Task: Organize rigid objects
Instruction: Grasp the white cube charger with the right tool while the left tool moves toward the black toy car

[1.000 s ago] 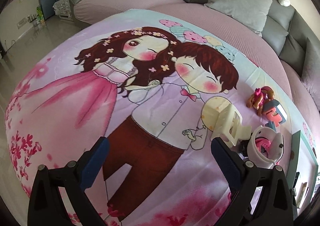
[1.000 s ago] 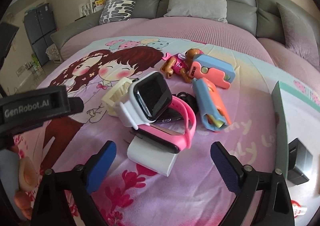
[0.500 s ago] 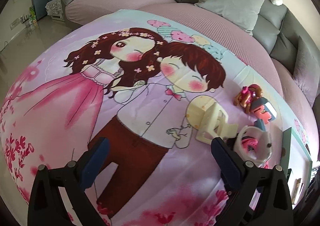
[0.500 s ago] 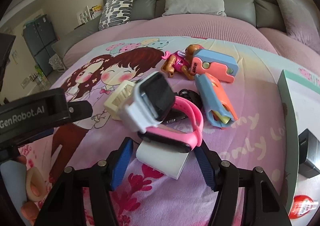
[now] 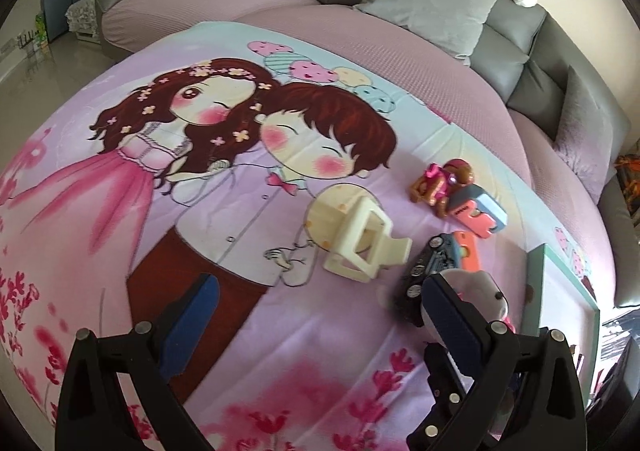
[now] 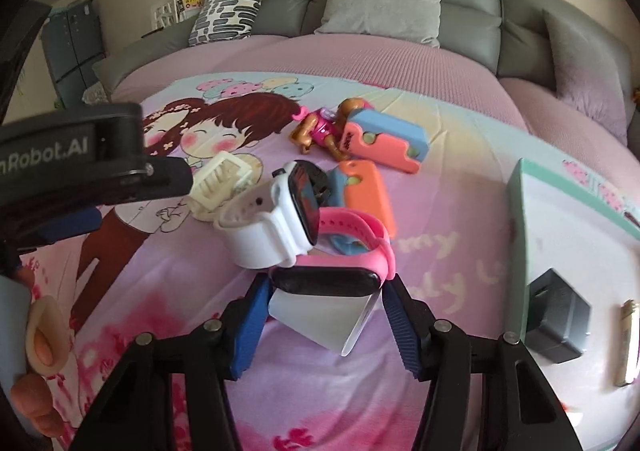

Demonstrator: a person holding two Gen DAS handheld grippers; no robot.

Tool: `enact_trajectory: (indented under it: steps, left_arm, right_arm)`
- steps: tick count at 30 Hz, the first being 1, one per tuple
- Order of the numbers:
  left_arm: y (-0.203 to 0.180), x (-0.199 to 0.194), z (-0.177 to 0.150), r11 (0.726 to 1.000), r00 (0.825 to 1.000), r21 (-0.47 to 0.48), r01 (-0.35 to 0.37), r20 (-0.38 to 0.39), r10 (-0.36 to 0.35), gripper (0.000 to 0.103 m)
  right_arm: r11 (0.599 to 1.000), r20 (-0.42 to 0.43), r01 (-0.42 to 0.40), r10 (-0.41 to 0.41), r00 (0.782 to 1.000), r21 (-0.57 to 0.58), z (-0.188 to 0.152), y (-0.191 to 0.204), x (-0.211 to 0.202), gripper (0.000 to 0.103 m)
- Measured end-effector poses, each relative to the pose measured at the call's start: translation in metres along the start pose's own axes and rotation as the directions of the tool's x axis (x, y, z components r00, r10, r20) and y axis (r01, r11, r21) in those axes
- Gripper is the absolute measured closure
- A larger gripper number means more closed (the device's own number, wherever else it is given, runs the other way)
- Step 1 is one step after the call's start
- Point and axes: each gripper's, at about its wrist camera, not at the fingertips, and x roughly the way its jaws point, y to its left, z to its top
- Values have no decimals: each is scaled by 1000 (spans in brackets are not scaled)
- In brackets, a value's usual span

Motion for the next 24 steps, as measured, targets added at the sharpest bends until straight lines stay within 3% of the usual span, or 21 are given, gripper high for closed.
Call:
enact_trajectory:
  steps: [7, 9, 11, 24]
  left_arm:
    - [-7, -2, -1, 1000, 1000, 8, 7, -1, -7, 2]
    - [-7, -2, -1, 1000, 1000, 9, 7, 0, -7, 2]
    - [-9, -2, -1, 1000, 1000, 12, 8, 0, -8, 2]
    - [-23, -2, -4, 999, 1000, 52, 5, -7, -5, 2]
  right_arm:
    - [998, 9, -43, 43, 999, 39, -2, -14, -10, 43]
    - [998, 17, -54, 53, 998, 40, -2, -16, -13, 55]
    - [997, 12, -56, 55, 998, 50, -1, -19, -13, 56]
    - [988, 12, -88, 87, 996, 131, -3, -44, -25, 57]
